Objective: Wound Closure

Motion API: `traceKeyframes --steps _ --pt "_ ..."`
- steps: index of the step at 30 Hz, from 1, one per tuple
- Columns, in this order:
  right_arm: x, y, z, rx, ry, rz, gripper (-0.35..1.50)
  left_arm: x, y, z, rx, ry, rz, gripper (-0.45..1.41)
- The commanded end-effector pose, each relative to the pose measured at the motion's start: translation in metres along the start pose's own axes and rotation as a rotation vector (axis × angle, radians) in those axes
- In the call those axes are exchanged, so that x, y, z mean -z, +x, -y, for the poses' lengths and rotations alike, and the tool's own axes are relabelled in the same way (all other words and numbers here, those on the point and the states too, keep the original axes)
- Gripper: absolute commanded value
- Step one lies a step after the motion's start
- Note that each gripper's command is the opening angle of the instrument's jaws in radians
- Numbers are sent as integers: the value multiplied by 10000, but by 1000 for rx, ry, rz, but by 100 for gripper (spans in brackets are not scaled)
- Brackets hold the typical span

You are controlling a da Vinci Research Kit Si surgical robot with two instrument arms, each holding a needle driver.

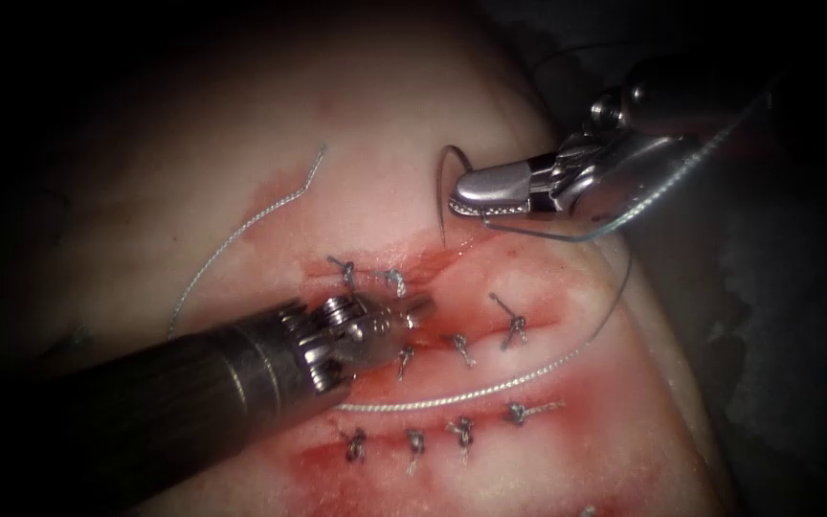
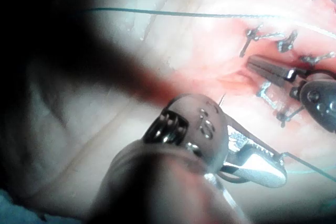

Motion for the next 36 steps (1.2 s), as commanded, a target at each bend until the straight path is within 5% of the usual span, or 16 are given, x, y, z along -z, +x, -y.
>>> traceKeyframes --steps 1,36 --pt "-8 10 -1 11 5 4 -35 -6 -9 -6 0 -3 5 -45" --pt "-11 12 -10 54 -3 23 -35 -5 -9 -6 0 -3 5 -45"
